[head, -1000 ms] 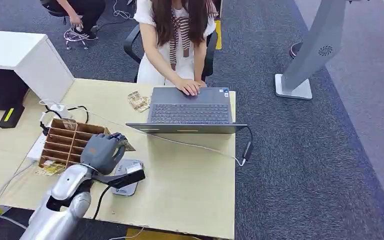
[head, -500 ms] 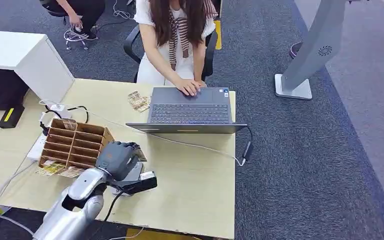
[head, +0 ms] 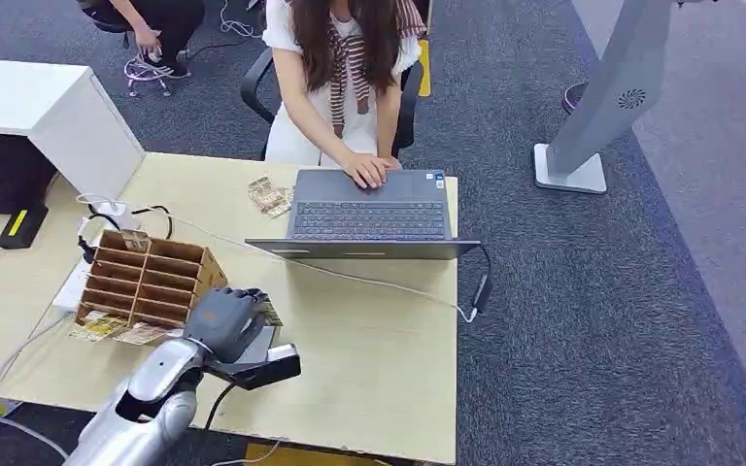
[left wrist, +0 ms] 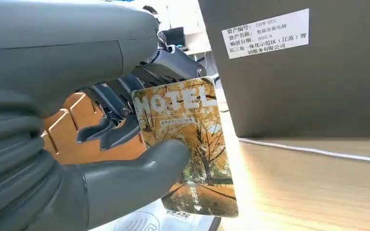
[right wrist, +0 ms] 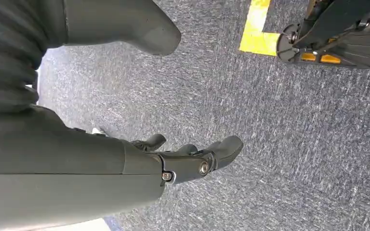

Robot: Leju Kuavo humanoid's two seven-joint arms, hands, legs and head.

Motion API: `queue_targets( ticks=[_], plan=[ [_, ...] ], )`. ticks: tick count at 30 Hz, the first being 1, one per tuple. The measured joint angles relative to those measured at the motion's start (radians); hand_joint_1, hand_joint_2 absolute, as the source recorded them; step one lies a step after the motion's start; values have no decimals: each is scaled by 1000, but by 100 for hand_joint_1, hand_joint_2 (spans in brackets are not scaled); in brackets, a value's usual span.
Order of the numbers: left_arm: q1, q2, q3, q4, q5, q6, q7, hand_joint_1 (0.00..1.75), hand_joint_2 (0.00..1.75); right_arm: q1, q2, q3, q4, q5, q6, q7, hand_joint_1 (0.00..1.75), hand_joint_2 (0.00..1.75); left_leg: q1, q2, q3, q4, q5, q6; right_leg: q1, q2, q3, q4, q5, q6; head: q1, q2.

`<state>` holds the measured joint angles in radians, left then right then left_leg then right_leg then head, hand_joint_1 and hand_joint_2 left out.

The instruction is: Pass the card to the sensor for recognition and then transmit it.

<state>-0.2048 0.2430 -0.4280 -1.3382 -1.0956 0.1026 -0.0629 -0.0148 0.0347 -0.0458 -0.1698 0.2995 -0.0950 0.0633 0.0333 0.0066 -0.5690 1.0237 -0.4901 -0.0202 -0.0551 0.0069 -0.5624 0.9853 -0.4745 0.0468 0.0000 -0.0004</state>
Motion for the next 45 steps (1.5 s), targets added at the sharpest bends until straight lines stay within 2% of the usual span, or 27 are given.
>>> queue_targets(
  ticks=[6, 12, 34, 38, 43, 45],
  plan=[
    [64, 11, 1, -40, 12, 35, 0, 175, 175, 2, 0, -9, 0, -4, -7, 0, 0, 175, 0, 0, 0, 0, 0, 0, 0, 0, 0, 0, 0, 0, 0, 0],
    [102, 23, 8, -67, 13, 45, 0, 175, 175, 3, 0, -14, 0, -3, -11, 3, 0, 175, 0, -1, 0, 0, 0, 0, 0, -1, 0, 0, 0, 0, 0, 0],
    [114, 17, 45, -74, -16, 53, 13, 175, 175, 4, 0, -15, 0, 2, -11, 8, 0, 175, 0, -1, 1, 0, 0, 0, 0, -1, 1, 0, 0, 0, 0, 0],
    [104, 4, 72, -87, -57, 135, 41, 175, 175, 4, 0, -15, 0, 10, -8, 8, 0, 175, 0, -1, 1, 0, 0, 0, 0, -1, 1, 0, 0, 0, 0, 0],
    [45, -6, 128, -132, -60, 225, 29, 175, 175, 3, 0, -15, 0, 21, 2, 10, 0, 175, 0, -1, 1, 0, 0, 0, 0, -1, 1, 0, 0, 0, 0, 0],
    [13, -9, 149, -149, -60, 242, 24, 175, 175, 2, 0, -15, 0, 22, 3, 10, 0, 175, 0, -1, 1, 0, 0, 0, 0, -1, 1, 0, 0, 0, 0, 0]
  ],
)
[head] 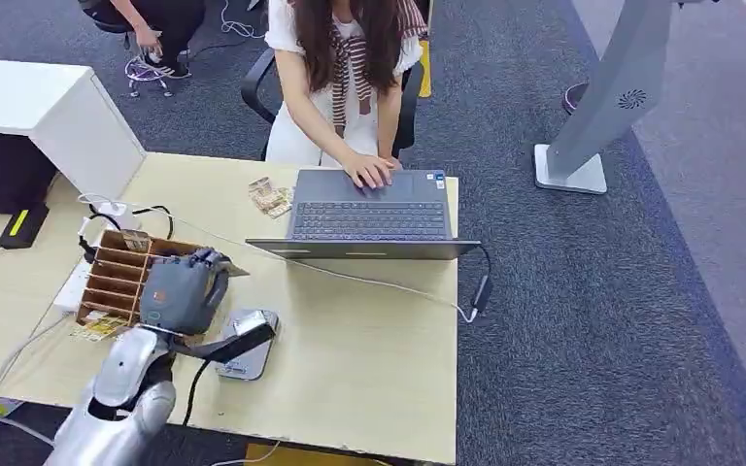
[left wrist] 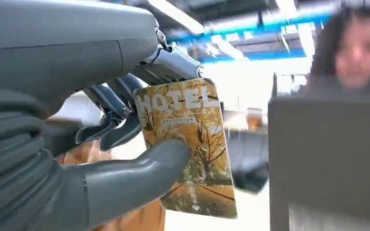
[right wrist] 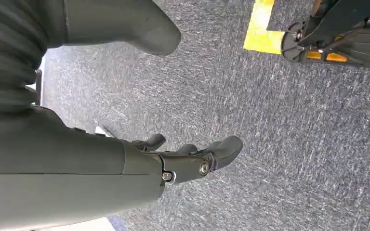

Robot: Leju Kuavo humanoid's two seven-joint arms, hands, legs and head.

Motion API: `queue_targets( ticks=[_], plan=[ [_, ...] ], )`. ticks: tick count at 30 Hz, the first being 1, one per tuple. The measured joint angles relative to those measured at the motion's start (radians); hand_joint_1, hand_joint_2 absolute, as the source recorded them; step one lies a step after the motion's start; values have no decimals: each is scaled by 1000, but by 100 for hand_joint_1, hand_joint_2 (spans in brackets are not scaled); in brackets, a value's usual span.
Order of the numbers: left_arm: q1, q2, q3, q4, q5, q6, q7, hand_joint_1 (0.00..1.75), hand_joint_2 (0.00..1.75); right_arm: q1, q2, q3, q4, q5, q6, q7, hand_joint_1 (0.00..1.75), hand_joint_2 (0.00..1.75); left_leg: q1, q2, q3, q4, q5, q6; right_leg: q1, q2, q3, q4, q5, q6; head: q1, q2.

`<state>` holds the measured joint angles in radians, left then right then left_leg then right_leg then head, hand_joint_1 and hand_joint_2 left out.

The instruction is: Pass the card to the sensor for recognition and then transmit it.

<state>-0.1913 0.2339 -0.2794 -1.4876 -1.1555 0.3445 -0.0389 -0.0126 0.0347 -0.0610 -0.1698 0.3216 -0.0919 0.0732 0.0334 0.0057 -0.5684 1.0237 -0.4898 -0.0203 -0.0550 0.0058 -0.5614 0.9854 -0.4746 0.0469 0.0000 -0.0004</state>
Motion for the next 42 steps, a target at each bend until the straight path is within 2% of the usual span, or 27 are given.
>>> queue_targets(
  ticks=[9, 12, 15, 19, 22, 27, 34, 35, 36, 37, 42],
  plan=[
    [-217, 6, 57, -1, -12, -8, 2, 175, 175, -4, 0, 0, 0, 17, 8, -2, 0, 175, 0, 0, 0, 0, 1, 0, 0, 0, 0, 0, 1, -1, 0, 0],
    [-252, 9, 61, 10, -16, -8, 3, 175, 175, -4, 0, 0, 0, 17, 11, -2, 0, 175, 0, 0, 0, 0, 1, 0, 0, 0, 0, 0, 1, -1, 0, 0],
    [-286, 13, 67, 34, -37, -13, 30, 175, 175, -5, 0, 0, 0, 35, 16, -2, 0, 175, 0, 0, 0, 0, 1, 0, 0, 0, -1, 0, 1, -1, 0, 0],
    [-416, 41, 72, 177, -55, -21, 49, 175, 175, -8, 0, 0, 0, 49, 18, -3, 0, 175, 0, 0, 0, 0, 1, -1, 0, 0, -1, 1, 1, -1, 0, 0],
    [-491, 53, 76, 291, -27, -5, 29, 175, 175, -9, 0, 0, 0, 49, 18, -4, 0, 175, 0, 0, 0, 0, 2, -1, 0, 0, -1, 1, 1, -1, 0, 0],
    [-516, 52, 76, 377, -18, 10, 23, 175, 175, -11, 0, -6, 0, 47, 18, 1, 0, 175, 0, 0, -1, 0, 2, -1, 0, 0, -1, 1, 1, -1, 0, 0],
    [-518, 47, 76, 426, -19, 11, 26, 175, 175, -13, 0, -10, 0, 47, 14, 9, 0, 175, 0, 0, -1, 0, 2, -1, 0, 0, -1, 0, 1, -1, 0, 0],
    [-518, 47, 76, 429, -19, 11, 26, 17, 175, -13, 0, -11, 0, 47, 14, 9, 0, 175, 0, 0, -1, 0, 2, -1, 0, 0, -1, 0, 1, -1, 0, 0],
    [-518, 47, 76, 432, -19, 11, 26, 17, 175, -13, 0, -11, 0, 47, 15, 9, 0, 175, 0, 0, -1, 0, 2, -1, 0, 0, -1, 0, 1, -1, 0, 0],
    [-517, 47, 76, 434, -18, 11, 27, 0, 175, -13, 0, -11, 0, 47, 15, 9, 0, 175, 0, 0, -1, 0, 2, -1, 0, 0, -1, 0, 1, -1, 0, 0],
    [-511, 47, 76, 440, -10, 21, 27, 0, 175, -13, 0, -11, 0, 51, 18, 3, 0, 175, 0, 0, -1, 0, 2, -1, 0, 0, -1, 1, 1, -1, 0, 0]
  ],
)
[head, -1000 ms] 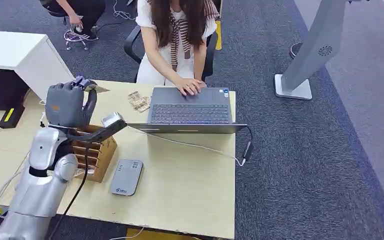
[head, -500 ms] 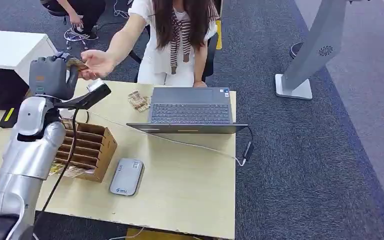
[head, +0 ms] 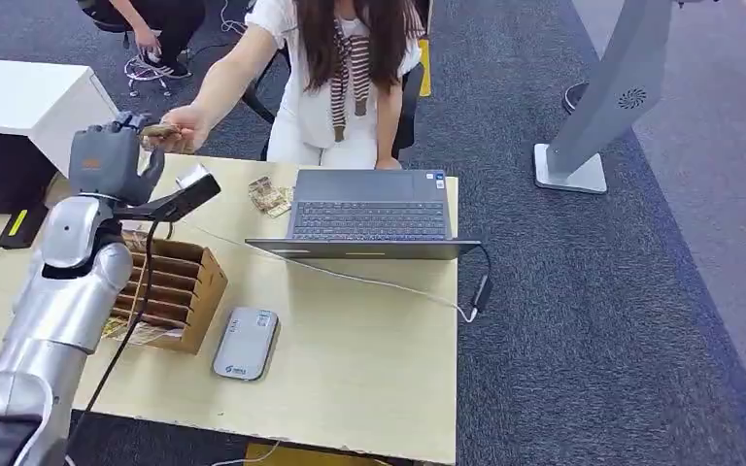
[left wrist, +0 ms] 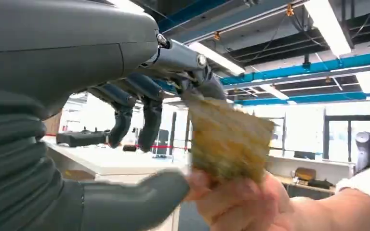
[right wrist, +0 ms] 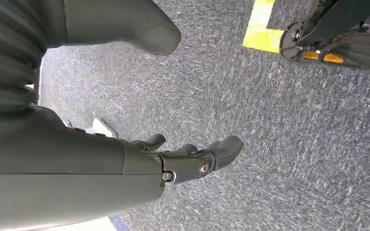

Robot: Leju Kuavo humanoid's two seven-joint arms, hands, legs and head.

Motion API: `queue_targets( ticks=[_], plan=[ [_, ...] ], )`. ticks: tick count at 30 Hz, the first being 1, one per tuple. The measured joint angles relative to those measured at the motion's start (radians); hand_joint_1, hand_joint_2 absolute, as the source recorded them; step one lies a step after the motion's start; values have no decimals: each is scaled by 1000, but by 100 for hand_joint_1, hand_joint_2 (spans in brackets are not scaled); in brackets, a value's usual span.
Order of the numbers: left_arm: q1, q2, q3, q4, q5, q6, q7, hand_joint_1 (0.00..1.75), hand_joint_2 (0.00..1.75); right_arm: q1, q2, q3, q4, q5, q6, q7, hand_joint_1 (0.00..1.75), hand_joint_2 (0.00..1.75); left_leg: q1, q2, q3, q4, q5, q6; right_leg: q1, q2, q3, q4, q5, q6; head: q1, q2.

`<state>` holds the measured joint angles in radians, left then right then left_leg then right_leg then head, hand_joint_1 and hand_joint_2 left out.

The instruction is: Pass the card to the sensor for recognition and then transmit it.

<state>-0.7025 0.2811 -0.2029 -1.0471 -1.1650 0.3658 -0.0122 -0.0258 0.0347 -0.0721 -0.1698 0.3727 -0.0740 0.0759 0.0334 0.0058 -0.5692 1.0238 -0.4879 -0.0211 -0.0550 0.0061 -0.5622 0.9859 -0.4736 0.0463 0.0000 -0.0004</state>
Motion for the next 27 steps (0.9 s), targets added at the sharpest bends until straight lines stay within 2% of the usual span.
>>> queue_targets(
  ticks=[6, 13, 16, 21, 23, 27],
  plan=[
    [33, -1, 0, -11, 39, 15, -23, 0, 175, 0, 0, -4, 0, 1, 0, -2, 0, 175, 0, 0, 0, 0, 0, 0, 0, 0, 0, 0, 0, 0, 0, 0],
    [150, -7, 16, -139, 163, 3, -93, 0, 175, 1, 1, -16, 0, -6, -4, -2, 0, 175, 0, 1, 0, 0, 0, 0, 0, 1, 0, 0, 0, 0, 0, 0],
    [309, -10, 28, -296, 231, 7, -150, 0, 175, 7, 4, -33, 0, -24, -19, 6, 0, 175, 0, 3, 1, 0, -2, 0, 0, 3, 0, 0, -1, 0, 0, 0],
    [612, -22, 45, -542, 254, 52, -227, 0, 175, 18, 9, -61, 0, -40, -33, 7, 0, 175, 0, 3, 0, 0, -5, 2, 0, 3, -1, -1, -3, 2, 0, 0],
    [679, -26, 48, -599, 256, 53, -235, 0, 175, 19, 9, -67, 1, -40, -34, 7, 0, 175, 0, 1, -1, 0, -5, 2, 0, 0, -1, -1, -4, 2, 0, 0],
    [748, -30, 64, -667, 270, 40, -252, 0, 175, 18, 12, -77, 0, -41, -37, 6, 0, 175, 0, 1, 0, 0, -5, 2, 0, 0, 1, -1, -3, 2, 0, 0]
  ],
)
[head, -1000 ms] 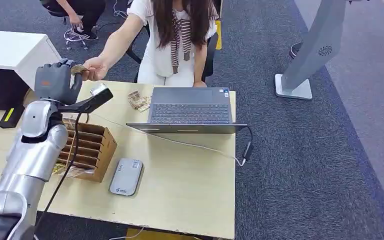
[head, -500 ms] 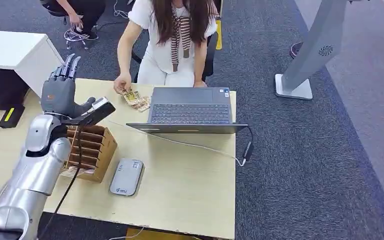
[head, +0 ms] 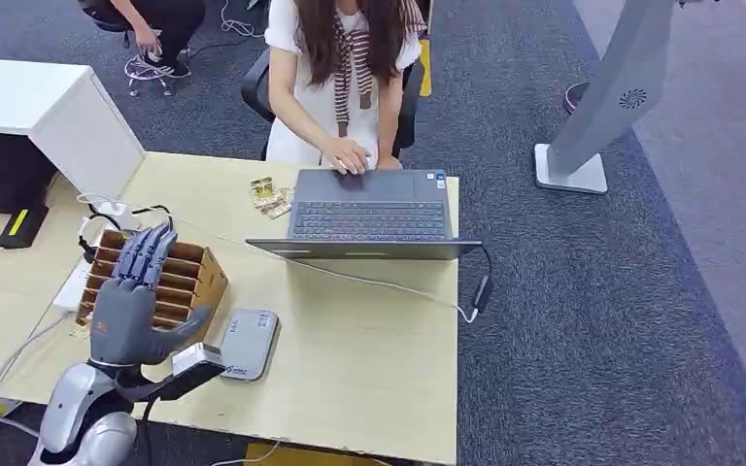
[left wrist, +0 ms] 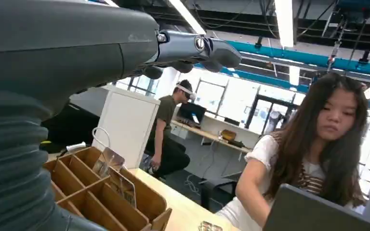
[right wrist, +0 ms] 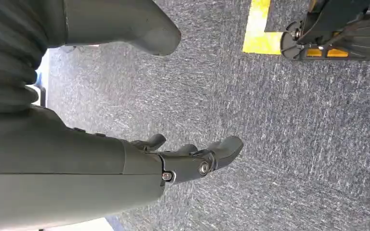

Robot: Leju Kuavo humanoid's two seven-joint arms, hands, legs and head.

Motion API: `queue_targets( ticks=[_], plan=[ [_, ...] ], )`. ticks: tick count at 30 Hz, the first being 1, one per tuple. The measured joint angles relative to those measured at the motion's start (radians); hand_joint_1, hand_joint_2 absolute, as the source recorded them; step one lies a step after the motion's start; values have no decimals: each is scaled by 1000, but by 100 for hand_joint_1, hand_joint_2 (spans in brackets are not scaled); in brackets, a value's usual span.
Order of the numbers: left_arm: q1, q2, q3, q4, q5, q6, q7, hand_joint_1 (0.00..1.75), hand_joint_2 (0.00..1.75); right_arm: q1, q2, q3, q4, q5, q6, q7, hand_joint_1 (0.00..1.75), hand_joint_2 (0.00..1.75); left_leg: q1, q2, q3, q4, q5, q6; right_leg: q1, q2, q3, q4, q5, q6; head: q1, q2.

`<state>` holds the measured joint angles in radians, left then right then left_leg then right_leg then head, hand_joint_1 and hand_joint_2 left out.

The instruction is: Pass the card to the sensor for recognition and then transmit it.

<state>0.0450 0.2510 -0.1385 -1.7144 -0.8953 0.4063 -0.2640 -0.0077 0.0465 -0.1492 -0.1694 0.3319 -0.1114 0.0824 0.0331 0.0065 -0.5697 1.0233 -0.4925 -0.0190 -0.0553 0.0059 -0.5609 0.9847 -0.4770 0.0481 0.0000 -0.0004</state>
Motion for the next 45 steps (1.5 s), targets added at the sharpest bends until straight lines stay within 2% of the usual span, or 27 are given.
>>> queue_targets(
  ticks=[3, 6, 11, 15, 22, 31, 45],
  plan=[
    [117, -10, 15, -72, -6, 16, -46, 0, 175, 5, 1, -10, 0, -5, -6, -7, 0, 175, 0, 2, 2, 0, 0, 0, 0, 3, 0, 0, 0, 0, 0, 0],
    [232, -20, 25, -120, -42, 54, -58, 0, 175, 8, 3, -20, 0, -18, -19, -9, 0, 175, 0, 0, 1, 0, 0, 0, 0, 0, 0, 0, -1, 1, 0, 0],
    [356, -25, 48, -150, -120, 60, 5, 0, 175, 9, 6, -33, 1, -18, -29, -8, 0, 175, 0, 0, 1, 0, -1, 1, 0, -1, 0, 0, -2, 1, 0, 0],
    [390, -27, 78, -150, -158, 60, 36, 0, 175, 9, 6, -43, 1, -18, -32, -3, 0, 175, 0, -1, 1, 0, -1, 1, 0, -2, 1, 0, -2, 1, 0, 0],
    [385, -37, 145, -135, -266, 68, 106, 0, 175, 9, 7, -49, 1, -10, -32, -1, 0, 175, 0, -1, 1, 0, -1, 1, 0, -2, 2, 0, -2, 1, 0, 0],
    [325, -43, 230, -54, -311, 60, 109, 0, 175, 9, 8, -50, 0, 6, -15, -2, 0, 175, 0, -1, 2, 0, -1, 1, 0, -2, 2, 0, -2, 1, 0, 0],
    [224, -52, 244, 49, -306, 27, 126, 0, 175, 8, 8, -50, 0, 29, 3, -1, 0, 175, 0, -1, 2, 0, -1, 1, 0, -2, 2, 0, -2, 1, 0, 0]
  ],
)
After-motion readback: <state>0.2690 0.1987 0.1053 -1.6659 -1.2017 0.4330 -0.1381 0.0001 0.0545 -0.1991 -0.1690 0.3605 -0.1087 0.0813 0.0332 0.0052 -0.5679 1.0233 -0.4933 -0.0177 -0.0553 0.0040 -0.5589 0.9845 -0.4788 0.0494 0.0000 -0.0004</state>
